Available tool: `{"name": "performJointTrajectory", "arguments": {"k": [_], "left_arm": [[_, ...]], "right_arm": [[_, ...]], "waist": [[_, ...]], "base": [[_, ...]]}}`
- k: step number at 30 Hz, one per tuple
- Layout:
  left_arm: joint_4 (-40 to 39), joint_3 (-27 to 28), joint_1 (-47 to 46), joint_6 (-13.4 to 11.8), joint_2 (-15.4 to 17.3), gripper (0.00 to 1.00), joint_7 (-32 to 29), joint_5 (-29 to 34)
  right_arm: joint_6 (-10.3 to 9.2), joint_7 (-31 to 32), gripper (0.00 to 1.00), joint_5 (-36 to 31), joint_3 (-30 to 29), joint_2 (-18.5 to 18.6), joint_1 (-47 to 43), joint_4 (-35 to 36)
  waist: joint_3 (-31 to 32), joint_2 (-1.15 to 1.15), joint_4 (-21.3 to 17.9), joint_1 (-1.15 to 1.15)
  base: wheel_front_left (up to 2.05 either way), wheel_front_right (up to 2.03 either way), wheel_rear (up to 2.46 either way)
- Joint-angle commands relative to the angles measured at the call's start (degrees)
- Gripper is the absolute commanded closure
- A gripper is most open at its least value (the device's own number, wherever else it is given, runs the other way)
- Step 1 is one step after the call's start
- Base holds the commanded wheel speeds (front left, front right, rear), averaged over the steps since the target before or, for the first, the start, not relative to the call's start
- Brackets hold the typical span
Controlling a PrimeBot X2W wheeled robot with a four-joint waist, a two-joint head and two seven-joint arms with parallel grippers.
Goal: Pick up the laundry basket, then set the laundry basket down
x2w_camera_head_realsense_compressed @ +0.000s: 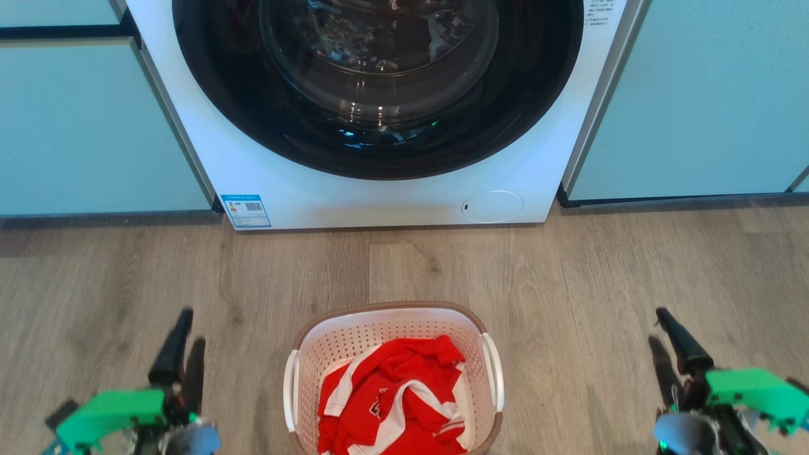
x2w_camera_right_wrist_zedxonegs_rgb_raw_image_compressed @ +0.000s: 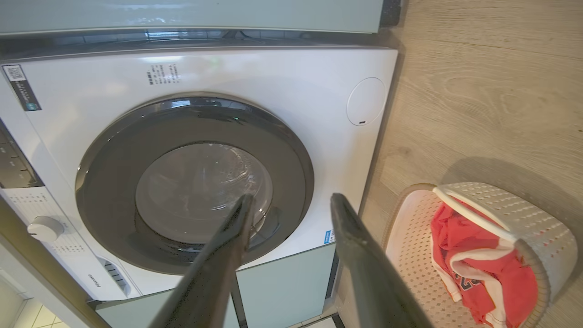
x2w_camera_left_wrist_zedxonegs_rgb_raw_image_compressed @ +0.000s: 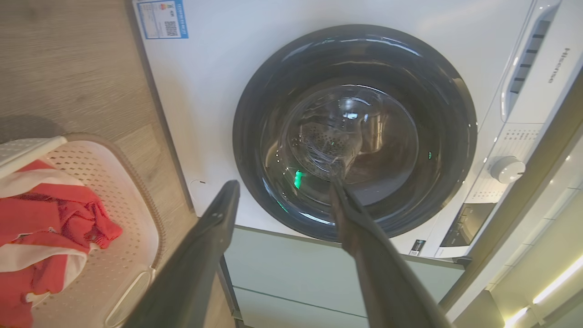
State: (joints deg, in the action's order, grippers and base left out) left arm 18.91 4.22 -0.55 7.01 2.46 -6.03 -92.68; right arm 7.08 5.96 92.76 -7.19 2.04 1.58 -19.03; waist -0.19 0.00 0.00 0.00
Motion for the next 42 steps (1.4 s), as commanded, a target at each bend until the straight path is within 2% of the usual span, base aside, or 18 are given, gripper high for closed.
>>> {"name": "performJointTrajectory", "arguments": {"k": [1, 11, 24, 33, 42], "left_arm": [[-1.36, 0.17, -1.23, 0.02, 0.12, 0.0, 0.37, 0.25], [-2.3, 1.35, -1.31, 0.06, 0.14, 0.0, 2.05, 1.79], [-3.73, 4.35, -2.0, 0.1, 0.17, 0.0, 4.07, 6.35], [-5.77, 6.73, -3.0, 0.13, 0.19, 0.0, 5.58, 12.49], [-10.12, 8.35, -3.95, -0.08, 0.22, 0.0, 7.1, 19.1]], "right_arm": [[0.02, -0.39, 0.0, -0.16, 0.1, 0.17, 1.03, 1.43], [0.05, -2.06, 0.0, -1.01, 0.23, 0.22, 1.44, 2.15], [0.09, -4.07, 0.0, -5.86, -0.04, 0.29, 2.46, 3.3], [0.12, -5.58, 0.0, -11.65, -1.48, 0.34, 3.72, 5.14], [0.15, -7.09, 0.0, -21.05, -0.6, 0.39, 5.1, 9.09]], "waist": [[-0.01, 0.0, 0.0, 0.0], [-0.09, 0.0, -0.04, 0.0], [-0.1, 0.0, 0.05, 0.0], [-0.17, 0.0, 0.3, 0.0], [-0.34, 0.0, 0.49, 0.0]], "base": [[0.0, 0.0, 0.0], [0.0, 0.0, 0.0], [0.0, 0.0, 0.0], [0.0, 0.0, 0.0], [0.0, 0.0, 0.0]]}}
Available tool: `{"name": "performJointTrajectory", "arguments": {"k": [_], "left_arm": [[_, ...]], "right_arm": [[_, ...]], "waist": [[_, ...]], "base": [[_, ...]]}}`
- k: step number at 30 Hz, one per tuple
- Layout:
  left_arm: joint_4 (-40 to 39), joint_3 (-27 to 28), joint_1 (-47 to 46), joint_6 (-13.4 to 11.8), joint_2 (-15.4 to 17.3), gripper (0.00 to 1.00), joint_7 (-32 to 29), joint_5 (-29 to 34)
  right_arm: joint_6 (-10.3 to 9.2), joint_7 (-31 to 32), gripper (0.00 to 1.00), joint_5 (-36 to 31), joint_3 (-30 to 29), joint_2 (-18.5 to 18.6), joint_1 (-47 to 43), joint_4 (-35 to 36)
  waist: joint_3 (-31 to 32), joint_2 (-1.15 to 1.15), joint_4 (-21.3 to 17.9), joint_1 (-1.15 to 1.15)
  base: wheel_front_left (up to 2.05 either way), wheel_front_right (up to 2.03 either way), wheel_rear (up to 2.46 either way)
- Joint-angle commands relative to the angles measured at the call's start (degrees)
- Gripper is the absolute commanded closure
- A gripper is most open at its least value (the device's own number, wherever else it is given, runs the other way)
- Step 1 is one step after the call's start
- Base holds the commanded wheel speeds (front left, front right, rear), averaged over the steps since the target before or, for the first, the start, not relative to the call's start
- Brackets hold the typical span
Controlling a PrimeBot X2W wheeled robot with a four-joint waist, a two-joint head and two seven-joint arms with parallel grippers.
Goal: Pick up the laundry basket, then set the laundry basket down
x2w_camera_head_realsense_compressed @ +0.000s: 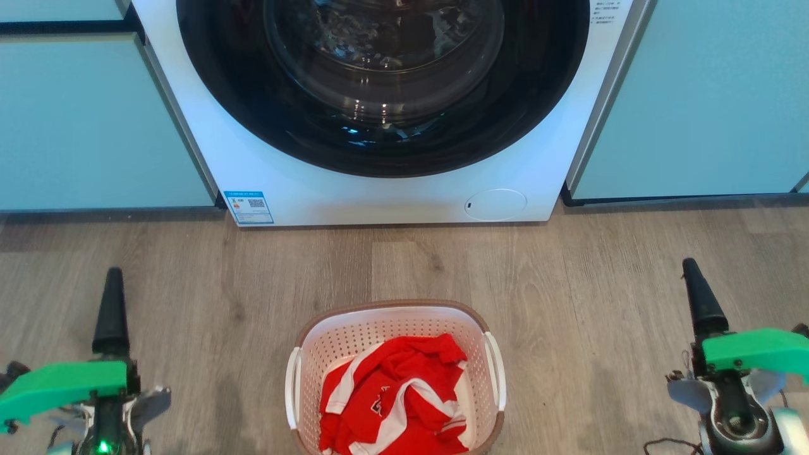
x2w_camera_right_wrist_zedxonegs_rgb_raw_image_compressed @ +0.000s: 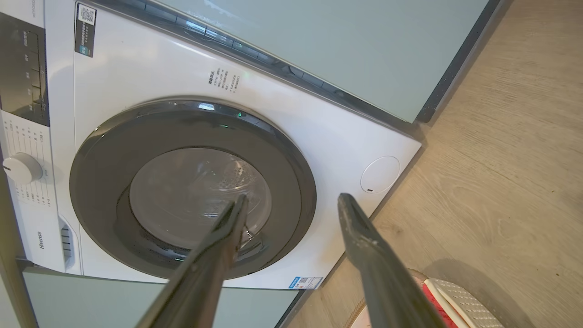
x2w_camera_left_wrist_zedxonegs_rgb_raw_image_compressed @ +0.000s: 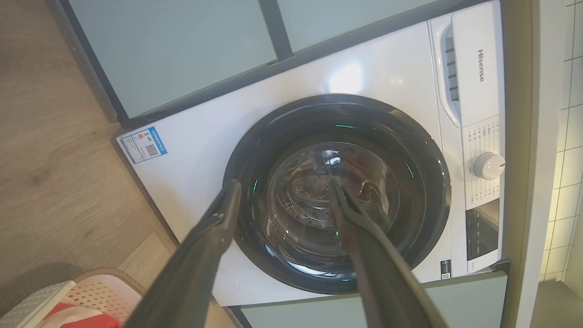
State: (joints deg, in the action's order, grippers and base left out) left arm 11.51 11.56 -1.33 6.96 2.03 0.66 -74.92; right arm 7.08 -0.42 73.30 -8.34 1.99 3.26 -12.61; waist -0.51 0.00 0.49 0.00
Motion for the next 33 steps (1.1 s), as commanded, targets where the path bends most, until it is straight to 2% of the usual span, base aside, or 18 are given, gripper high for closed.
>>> {"name": "performJointTrajectory", "arguments": {"k": [1, 10, 18, 19, 26, 33], "left_arm": [[-3.37, 1.0, -3.21, -0.19, 0.65, 0.0, 0.57, 2.17], [-10.34, -0.61, -3.17, -3.02, 0.67, 0.0, 2.08, 11.59], [-16.0, -3.84, -2.88, -7.79, 0.69, 0.0, 3.43, 22.68], [-16.0, -3.84, -2.88, -7.79, 0.69, 0.0, 3.43, 22.68], [-19.66, -8.06, -2.51, -12.99, 0.87, 0.0, 4.77, 34.35], [-20.29, -15.09, -2.38, -19.04, 4.79, 0.0, 5.95, 42.12]], "right_arm": [[0.15, -0.87, 0.0, -2.87, 0.81, 0.44, 3.55, 3.11], [0.18, -2.38, 0.0, -13.83, 2.42, 0.49, 5.14, 7.36], [0.2, -3.71, 0.0, -22.92, 3.47, 0.53, 6.66, 11.28], [0.2, -3.71, 0.0, -22.92, 3.47, 0.53, 6.66, 11.28], [0.23, -5.05, 0.0, -32.14, 6.07, 0.57, 7.64, 14.02], [0.25, -6.22, 0.0, -39.93, 8.43, 0.61, 7.67, 14.65]], "waist": [[-0.05, 0.0, 0.01, 0.0], [-0.23, 0.0, 0.24, 0.0], [-0.28, 0.0, 0.59, 0.0], [-0.28, 0.0, 0.59, 0.0], [-0.28, 0.0, 0.85, 0.0], [-0.3, 0.0, 1.01, 0.0]], "base": [[0.0, 0.0, 0.0], [0.0, 0.0, 0.0], [0.0, 0.0, 0.0], [0.0, 0.0, 0.0], [0.0, 0.0, 0.0], [0.0, 0.0, 0.0]]}}
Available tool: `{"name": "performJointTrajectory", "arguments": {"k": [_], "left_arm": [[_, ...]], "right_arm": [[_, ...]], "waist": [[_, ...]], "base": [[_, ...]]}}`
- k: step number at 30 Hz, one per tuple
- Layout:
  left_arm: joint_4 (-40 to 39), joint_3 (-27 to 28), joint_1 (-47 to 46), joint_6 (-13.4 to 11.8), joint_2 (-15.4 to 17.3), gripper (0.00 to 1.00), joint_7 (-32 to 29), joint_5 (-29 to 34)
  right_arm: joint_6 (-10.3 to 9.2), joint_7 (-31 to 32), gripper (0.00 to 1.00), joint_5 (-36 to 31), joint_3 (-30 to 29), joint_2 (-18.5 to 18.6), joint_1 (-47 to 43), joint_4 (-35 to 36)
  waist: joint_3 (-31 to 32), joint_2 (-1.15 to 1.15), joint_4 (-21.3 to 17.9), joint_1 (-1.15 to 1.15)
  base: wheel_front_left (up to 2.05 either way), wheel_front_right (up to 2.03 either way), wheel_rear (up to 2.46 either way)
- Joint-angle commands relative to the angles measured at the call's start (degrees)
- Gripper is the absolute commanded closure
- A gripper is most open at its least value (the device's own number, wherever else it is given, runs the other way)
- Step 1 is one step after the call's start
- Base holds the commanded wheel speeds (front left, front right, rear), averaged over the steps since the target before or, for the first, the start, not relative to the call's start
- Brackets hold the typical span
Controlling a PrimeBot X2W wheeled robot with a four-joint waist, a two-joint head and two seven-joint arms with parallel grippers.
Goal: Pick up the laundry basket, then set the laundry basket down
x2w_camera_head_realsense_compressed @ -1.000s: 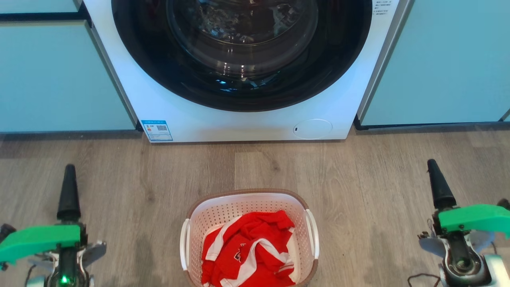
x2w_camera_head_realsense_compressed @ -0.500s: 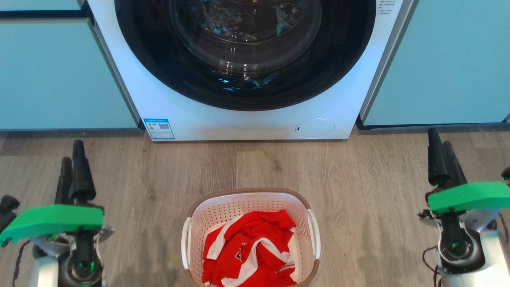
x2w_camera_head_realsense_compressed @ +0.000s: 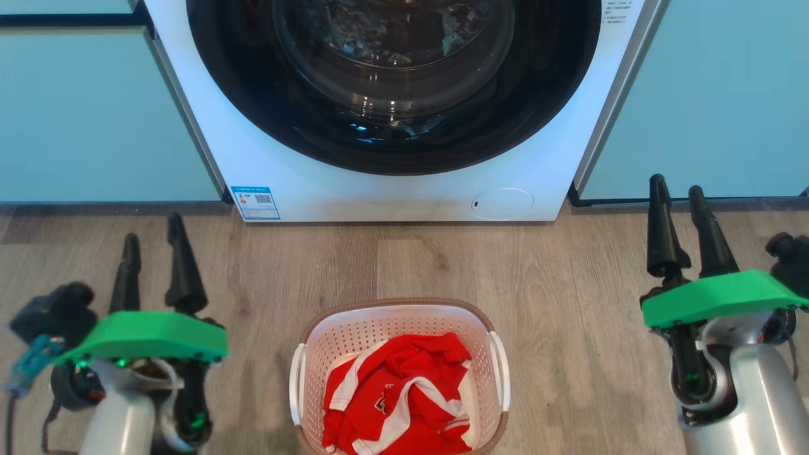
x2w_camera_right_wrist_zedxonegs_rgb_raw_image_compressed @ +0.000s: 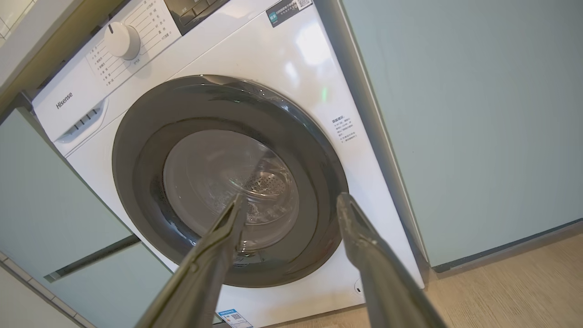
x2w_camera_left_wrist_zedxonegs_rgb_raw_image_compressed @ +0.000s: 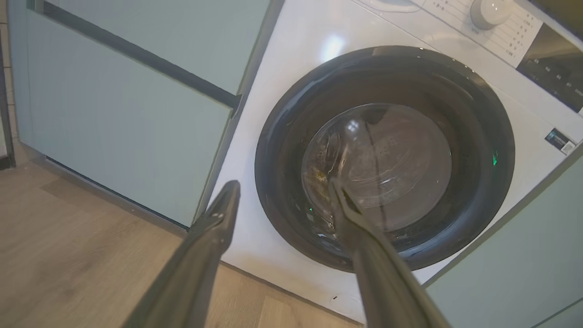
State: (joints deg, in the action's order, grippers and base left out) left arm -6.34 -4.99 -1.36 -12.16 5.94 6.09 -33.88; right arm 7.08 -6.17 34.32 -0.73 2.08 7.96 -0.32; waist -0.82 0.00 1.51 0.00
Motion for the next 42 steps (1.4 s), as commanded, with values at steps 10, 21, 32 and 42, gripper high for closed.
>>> {"name": "performJointTrajectory", "arguments": {"k": [10, 21, 32, 42], "left_arm": [[1.6, -9.33, -2.6, -6.51, 5.7, 0.0, 2.2, 5.14], [3.69, -13.69, -3.24, -5.09, 7.14, 0.0, 4.06, 11.62], [-1.0, -13.12, -4.0, -7.42, 6.9, 0.0, 5.73, 18.58], [-7.38, -9.65, -3.09, -5.15, 4.69, 0.0, 7.42, 22.44]], "right_arm": [[0.28, -2.15, 0.0, -11.01, 5.17, 0.58, 2.55, 0.79], [0.32, -4.0, 0.0, -17.16, 9.9, 0.64, 2.65, -6.7], [0.35, -5.67, 0.0, -19.76, 11.77, 0.69, 4.3, -2.98], [0.38, -7.35, 0.0, -22.53, 11.22, 0.75, 3.97, 3.86]], "waist": [[0.09, 0.0, 0.03, 0.0], [0.48, 0.0, 0.1, 0.0], [0.72, 0.0, 0.07, 0.0], [0.6, 0.0, -0.04, 0.0]], "base": [[0.0, 0.0, 0.0], [0.0, 0.0, 0.0], [0.0, 0.0, 0.0], [0.0, 0.0, 0.0]]}}
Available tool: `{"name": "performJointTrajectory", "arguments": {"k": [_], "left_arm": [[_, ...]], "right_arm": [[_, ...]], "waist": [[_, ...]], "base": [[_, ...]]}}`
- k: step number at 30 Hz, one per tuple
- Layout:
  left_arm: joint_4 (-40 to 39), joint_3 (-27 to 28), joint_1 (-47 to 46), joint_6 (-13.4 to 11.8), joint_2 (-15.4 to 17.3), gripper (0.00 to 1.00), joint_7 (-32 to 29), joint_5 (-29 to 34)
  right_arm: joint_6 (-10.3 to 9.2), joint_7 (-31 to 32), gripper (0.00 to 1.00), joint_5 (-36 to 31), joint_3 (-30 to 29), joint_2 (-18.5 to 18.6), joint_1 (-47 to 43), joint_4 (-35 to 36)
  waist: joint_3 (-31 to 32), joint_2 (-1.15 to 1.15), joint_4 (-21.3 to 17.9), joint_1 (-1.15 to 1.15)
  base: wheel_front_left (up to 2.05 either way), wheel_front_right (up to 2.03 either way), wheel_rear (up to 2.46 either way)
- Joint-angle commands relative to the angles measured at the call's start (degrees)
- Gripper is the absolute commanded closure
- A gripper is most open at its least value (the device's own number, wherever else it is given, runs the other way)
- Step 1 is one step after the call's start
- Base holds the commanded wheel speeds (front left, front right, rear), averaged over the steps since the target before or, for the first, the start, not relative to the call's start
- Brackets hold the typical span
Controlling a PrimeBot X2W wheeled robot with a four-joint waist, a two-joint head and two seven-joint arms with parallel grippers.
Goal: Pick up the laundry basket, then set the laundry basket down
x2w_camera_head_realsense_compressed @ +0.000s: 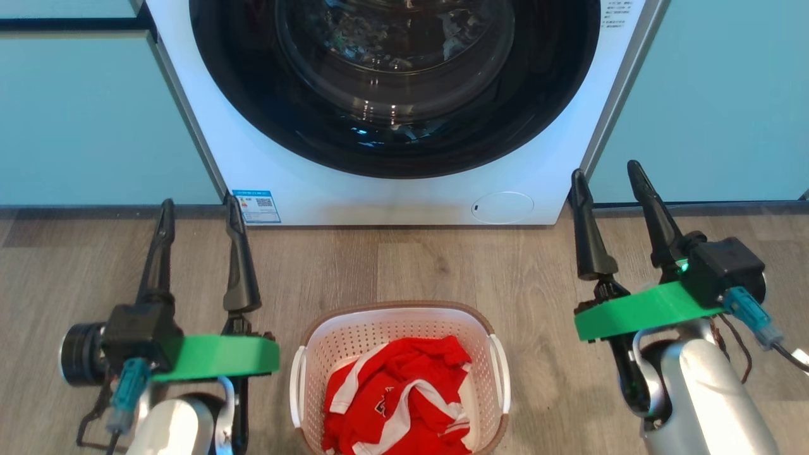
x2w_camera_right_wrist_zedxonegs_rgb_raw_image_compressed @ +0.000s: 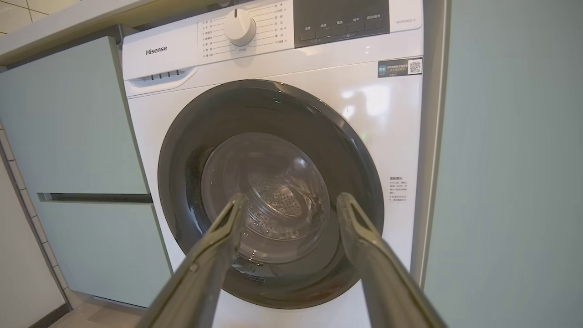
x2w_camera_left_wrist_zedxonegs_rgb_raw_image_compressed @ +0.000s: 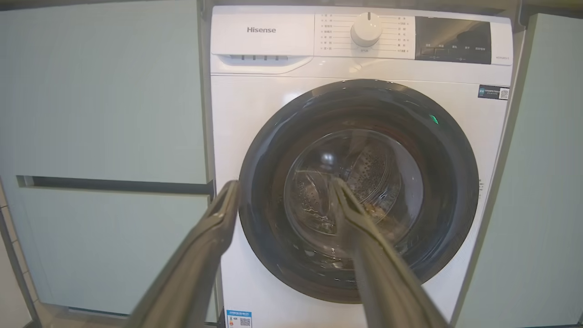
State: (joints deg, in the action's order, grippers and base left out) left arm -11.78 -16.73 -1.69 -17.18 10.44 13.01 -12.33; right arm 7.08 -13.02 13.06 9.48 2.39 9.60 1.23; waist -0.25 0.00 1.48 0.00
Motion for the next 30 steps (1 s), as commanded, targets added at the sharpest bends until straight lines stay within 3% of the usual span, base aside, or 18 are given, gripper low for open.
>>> {"name": "performJointTrajectory", "arguments": {"k": [1, 5, 13, 16, 22, 30], "left_arm": [[-1.63, 2.72, -2.47, 0.88, -0.25, 0.0, 0.66, 0.95], [-0.05, 5.02, -1.19, 5.04, -2.33, 0.0, 1.34, 2.58], [9.18, 9.82, 1.22, 16.47, -6.14, 0.0, 1.99, 1.8], [12.21, 11.15, 1.57, 19.11, -6.82, 0.0, 1.99, 2.21], [16.13, 12.64, 1.6, 21.37, -7.4, 0.0, 1.99, 3.35], [17.15, 13.15, 1.47, 21.99, -7.54, 0.0, 1.99, 2.82]], "right_arm": [[0.38, -0.66, 0.0, -1.47, 0.93, 0.45, 2.07, 2.15], [0.4, -1.33, 0.0, -2.51, 1.16, 0.47, 1.29, -0.27], [0.41, -1.97, 0.0, -0.34, 2.25, 0.49, 0.43, -11.49], [0.41, -1.97, 0.0, 0.94, 3.06, 0.49, 0.89, -15.08], [0.41, -1.97, 0.0, 1.76, 3.38, 0.49, 2.05, -17.9], [0.41, -1.97, 0.0, 1.01, 3.46, 0.49, 2.24, -18.58]], "waist": [[0.07, 0.0, -0.01, 0.0], [0.25, 0.0, -0.01, 0.0], [0.61, 0.0, -0.06, 0.0], [0.59, 0.0, -0.19, 0.0], [0.55, 0.0, -0.61, 0.0], [0.7, 0.0, -0.76, 0.0]], "base": [[0.0, 0.0, 0.0], [0.0, 0.0, 0.0], [0.0, 0.0, 0.0], [0.0, 0.0, 0.0], [0.0, 0.0, 0.0], [0.0, 0.0, 0.0]]}}
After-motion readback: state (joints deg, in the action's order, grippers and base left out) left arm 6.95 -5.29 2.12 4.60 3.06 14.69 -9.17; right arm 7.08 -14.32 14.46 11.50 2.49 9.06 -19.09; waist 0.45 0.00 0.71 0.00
